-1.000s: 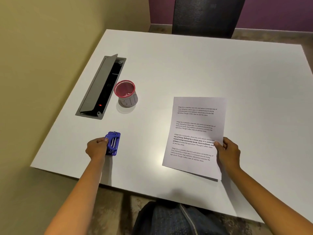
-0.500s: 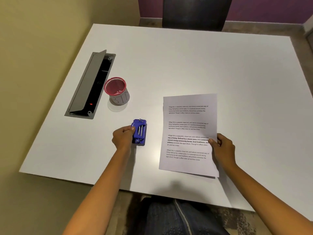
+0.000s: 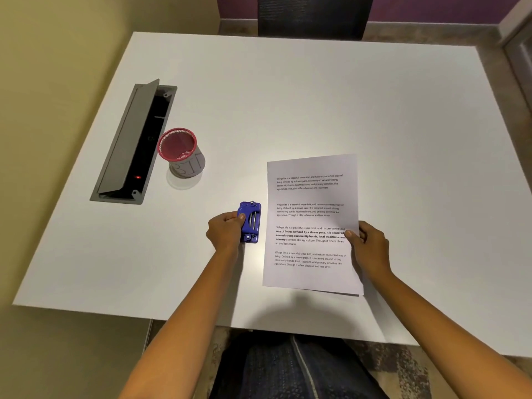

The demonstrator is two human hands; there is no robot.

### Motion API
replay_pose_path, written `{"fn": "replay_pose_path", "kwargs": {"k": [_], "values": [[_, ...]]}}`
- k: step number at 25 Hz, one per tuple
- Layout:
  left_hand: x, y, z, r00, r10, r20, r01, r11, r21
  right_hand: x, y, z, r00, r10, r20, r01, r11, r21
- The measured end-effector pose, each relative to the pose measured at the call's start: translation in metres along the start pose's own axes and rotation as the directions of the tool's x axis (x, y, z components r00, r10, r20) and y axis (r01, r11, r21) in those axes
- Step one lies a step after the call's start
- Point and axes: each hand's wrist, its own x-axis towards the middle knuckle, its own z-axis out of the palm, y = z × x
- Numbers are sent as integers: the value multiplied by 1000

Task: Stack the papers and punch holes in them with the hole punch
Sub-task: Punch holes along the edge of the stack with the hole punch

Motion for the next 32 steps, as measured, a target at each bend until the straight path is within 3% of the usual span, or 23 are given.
{"fn": "replay_pose_path", "kwargs": {"k": [11, 32], "values": [[11, 4, -9, 988, 73, 139, -103, 968, 229, 11, -3, 4, 996, 57, 69, -58, 998, 17], [19, 9, -8, 990, -1, 138, -28, 978, 206, 4, -10, 35, 988, 83, 130, -89, 995, 41]]}}
